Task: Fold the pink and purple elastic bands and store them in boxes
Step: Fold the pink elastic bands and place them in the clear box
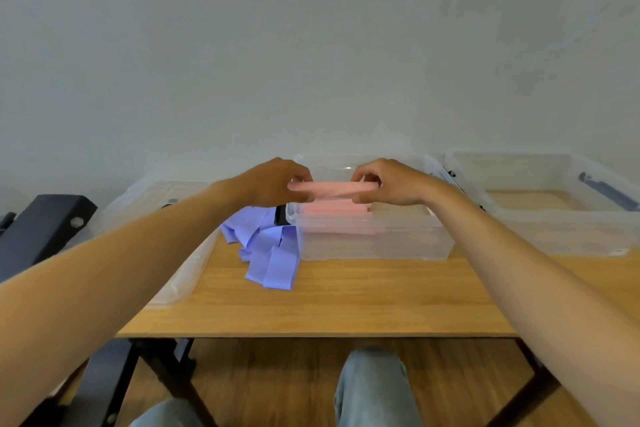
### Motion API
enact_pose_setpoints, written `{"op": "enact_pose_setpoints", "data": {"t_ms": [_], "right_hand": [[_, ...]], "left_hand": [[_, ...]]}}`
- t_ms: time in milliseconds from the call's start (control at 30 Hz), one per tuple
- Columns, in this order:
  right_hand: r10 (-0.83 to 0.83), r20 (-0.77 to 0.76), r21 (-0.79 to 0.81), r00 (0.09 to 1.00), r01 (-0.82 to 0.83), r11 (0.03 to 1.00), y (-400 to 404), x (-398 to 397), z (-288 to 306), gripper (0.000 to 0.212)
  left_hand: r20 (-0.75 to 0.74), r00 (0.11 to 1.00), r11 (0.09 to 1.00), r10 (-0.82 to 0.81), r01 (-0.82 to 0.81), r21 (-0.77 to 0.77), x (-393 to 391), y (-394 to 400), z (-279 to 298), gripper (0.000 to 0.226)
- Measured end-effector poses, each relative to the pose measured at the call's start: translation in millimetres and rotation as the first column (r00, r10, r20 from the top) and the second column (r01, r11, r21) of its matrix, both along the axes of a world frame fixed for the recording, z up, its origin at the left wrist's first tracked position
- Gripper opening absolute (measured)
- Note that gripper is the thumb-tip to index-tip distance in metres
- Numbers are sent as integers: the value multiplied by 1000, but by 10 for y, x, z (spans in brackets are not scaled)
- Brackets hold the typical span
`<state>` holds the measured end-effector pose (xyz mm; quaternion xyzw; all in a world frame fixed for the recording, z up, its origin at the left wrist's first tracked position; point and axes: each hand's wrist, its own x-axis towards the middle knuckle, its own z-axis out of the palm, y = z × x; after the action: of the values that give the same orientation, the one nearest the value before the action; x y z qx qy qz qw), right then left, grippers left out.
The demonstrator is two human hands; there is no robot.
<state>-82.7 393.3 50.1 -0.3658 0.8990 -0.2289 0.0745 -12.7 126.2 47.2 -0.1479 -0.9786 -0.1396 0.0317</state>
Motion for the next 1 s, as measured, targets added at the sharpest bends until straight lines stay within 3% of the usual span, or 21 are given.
{"op": "enact_pose_setpoints", "data": {"t_ms": [167,300,433,567,667,1000], "right_hand": [[-38,72,152,997,26,988,13,-434,-122,24],[-69,157,179,985,41,983,4,-703,-348,36],[-68,254,301,965,-12,954,-60,-817,-502,25],[-65,199,430,978,-28,902,-150,-822,-607,29],[-20,122,501,992,-45,864,-259,-795,-668,4],[28,-3,592,1000,-21,806,-413,-716,-689,22]], "left_hand": [[-78,997,955,-22,-2,-295,-487,203,-129,27],[117,993,868,-13,69,-493,-737,363,-303,38],[335,938,862,88,96,-498,-841,468,-439,38],[421,900,839,114,139,-526,-851,614,-499,30],[419,894,848,162,91,-522,-837,669,-581,19],[269,958,838,96,68,-541,-805,662,-621,20]]}}
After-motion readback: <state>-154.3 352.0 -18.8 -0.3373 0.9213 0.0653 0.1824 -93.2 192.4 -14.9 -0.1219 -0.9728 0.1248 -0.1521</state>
